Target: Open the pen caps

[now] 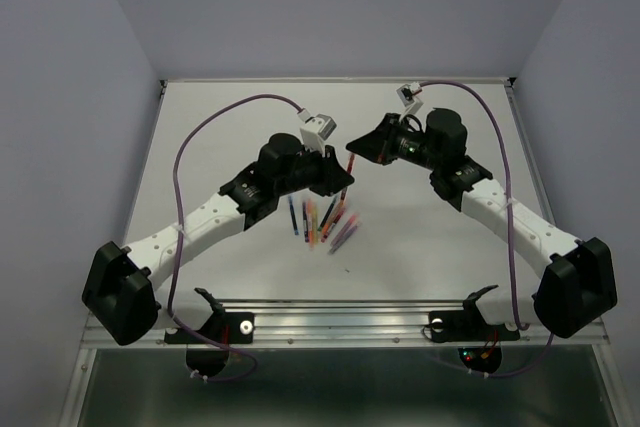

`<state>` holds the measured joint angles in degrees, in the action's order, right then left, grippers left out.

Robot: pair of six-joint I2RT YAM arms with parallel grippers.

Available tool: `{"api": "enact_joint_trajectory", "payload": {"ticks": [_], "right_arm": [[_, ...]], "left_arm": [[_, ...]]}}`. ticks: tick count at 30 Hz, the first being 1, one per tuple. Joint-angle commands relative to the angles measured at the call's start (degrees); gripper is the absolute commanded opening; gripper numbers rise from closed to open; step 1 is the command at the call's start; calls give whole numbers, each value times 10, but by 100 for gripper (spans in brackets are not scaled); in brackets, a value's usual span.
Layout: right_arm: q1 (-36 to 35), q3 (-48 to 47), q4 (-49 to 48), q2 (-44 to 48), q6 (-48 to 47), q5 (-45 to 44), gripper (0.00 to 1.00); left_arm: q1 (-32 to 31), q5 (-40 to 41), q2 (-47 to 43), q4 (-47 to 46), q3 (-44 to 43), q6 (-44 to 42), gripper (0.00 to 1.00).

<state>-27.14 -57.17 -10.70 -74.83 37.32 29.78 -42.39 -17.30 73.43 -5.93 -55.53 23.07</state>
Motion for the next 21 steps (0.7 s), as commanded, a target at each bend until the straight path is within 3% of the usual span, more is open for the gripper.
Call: {"api": "enact_joint_trajectory", "payload": {"ticks": [1, 4, 8, 10, 12, 21], "right_arm": [[-5, -22, -26, -5, 6, 21, 1], [-5, -16, -24, -4, -4, -2, 1], [-5, -12, -18, 11, -45, -155, 1], [-5, -22, -19, 16, -73, -280, 1], [29, -49, -20, 8, -82, -351, 1], [134, -119, -19, -37, -68, -356, 1]], "left_arm": [[-3, -2, -3, -29, -25, -6, 5], [-2, 1, -8, -36, -18, 5, 0], [-2, -1, -38, -46, 22, 37, 0], [-3, -7, -58, -50, 57, 55, 0], [-3, -23, -71, -58, 81, 66, 0], [-14, -48, -148, -74, 200, 105, 0]]}}
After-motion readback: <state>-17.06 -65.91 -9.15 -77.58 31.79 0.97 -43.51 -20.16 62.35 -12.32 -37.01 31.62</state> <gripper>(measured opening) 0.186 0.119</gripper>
